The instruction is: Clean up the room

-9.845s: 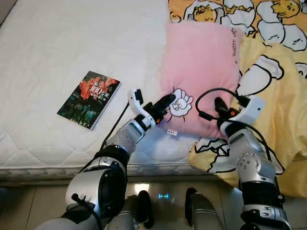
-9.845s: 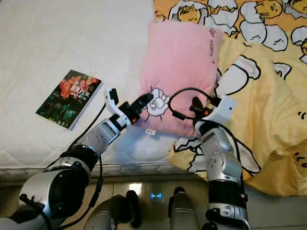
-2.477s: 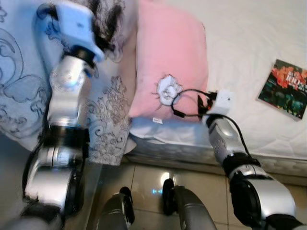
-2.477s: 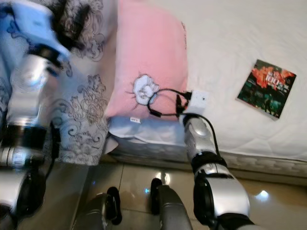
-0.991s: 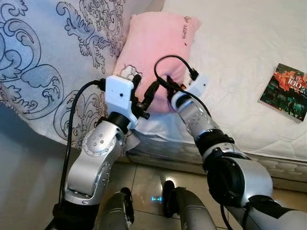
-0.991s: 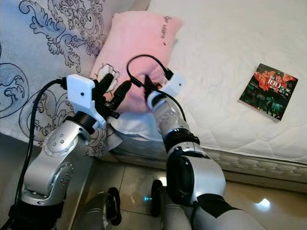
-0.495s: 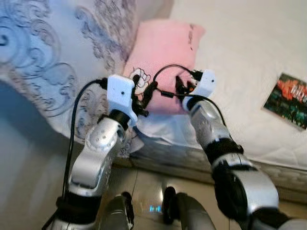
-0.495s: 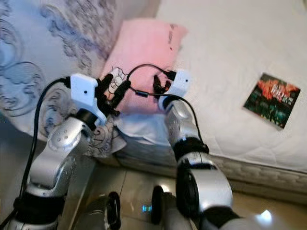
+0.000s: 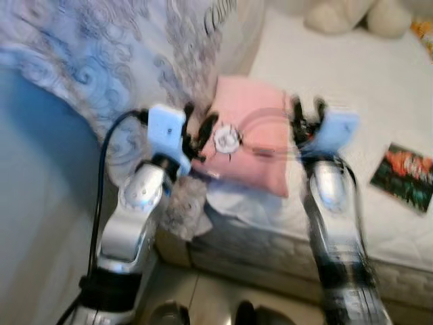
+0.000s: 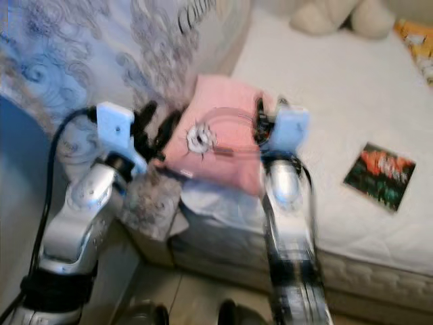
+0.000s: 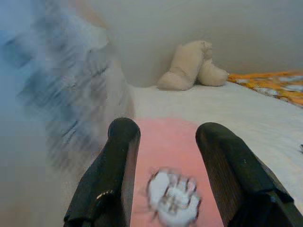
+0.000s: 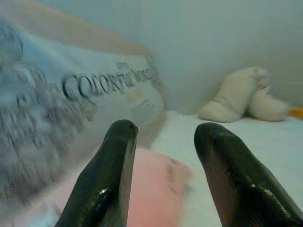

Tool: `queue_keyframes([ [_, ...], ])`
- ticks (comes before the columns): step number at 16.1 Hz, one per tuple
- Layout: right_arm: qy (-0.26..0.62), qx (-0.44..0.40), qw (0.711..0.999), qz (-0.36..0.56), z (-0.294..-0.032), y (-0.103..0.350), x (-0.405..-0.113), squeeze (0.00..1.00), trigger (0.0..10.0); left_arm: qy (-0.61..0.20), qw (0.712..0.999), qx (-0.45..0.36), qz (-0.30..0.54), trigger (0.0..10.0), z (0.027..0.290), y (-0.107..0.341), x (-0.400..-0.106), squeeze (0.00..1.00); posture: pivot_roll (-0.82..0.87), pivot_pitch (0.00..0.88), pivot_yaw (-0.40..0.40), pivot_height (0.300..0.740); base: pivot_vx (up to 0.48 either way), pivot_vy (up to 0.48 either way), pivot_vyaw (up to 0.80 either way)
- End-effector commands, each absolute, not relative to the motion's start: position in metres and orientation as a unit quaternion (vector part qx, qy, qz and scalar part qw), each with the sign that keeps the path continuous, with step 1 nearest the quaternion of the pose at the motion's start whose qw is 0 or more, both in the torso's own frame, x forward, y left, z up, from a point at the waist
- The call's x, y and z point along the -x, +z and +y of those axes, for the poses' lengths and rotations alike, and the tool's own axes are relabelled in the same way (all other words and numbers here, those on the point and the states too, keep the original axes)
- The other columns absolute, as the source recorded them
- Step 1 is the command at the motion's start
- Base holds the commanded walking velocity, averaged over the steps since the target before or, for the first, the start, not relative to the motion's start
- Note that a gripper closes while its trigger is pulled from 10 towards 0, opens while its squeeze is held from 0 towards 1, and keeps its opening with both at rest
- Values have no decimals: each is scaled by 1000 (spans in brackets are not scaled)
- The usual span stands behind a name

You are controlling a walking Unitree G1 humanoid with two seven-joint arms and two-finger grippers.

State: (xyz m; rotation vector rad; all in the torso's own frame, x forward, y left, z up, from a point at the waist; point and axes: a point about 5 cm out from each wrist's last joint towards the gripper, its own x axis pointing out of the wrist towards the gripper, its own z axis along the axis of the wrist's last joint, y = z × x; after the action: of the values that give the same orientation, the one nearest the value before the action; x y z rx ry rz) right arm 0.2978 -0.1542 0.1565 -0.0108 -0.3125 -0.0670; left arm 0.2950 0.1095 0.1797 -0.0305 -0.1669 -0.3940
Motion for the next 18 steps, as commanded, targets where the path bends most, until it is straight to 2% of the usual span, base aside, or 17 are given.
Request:
queue_keyframes([
  [1,-59,38,987,-146,-167,153,-288,0,10000,-171,984,32,-41,10000,119,161,-293,0,-45,0,17,740,0,0,0],
  [2,-71,52,987,-133,-174,145,-278,0,10000,-163,986,29,-34,10000,123,156,-289,0,-47,0,18,740,0,0,0],
  [4,-88,94,989,-68,-197,115,-236,0,10000,-137,991,-4,-10,10000,141,128,-267,0,-54,0,18,740,0,0,0],
  [6,-103,132,986,5,-224,84,-206,0,10000,-107,994,-35,8,10000,156,102,-260,4,-48,0,4,740,0,-142,0],
  [7,-127,130,983,39,-231,75,-206,0,10000,-100,994,-34,5,10000,159,99,-264,1000,-52,0,4,740,251,-405,0],
  [8,-137,124,982,42,-230,75,-209,392,10000,-111,993,-44,9,10000,156,98,-266,1000,-56,0,8,740,296,0,0],
  [9,-152,112,981,41,-230,75,-210,1000,10000,-103,994,-43,18,10000,156,96,-268,1000,-60,0,12,740,0,0,0],
  [12,-127,92,987,42,-219,72,-215,1000,10000,-111,993,-34,10,10000,153,94,-273,1000,-69,0,20,740,0,0,0],
  [13,-114,92,989,38,-213,72,-221,0,10000,-122,991,-55,9,10000,150,94,-276,0,-73,0,25,740,0,0,0],
  [18,-112,39,992,37,-214,73,-236,0,10000,-63,998,-17,8,10000,161,92,-283,0,-83,0,26,740,0,-465,0],
])
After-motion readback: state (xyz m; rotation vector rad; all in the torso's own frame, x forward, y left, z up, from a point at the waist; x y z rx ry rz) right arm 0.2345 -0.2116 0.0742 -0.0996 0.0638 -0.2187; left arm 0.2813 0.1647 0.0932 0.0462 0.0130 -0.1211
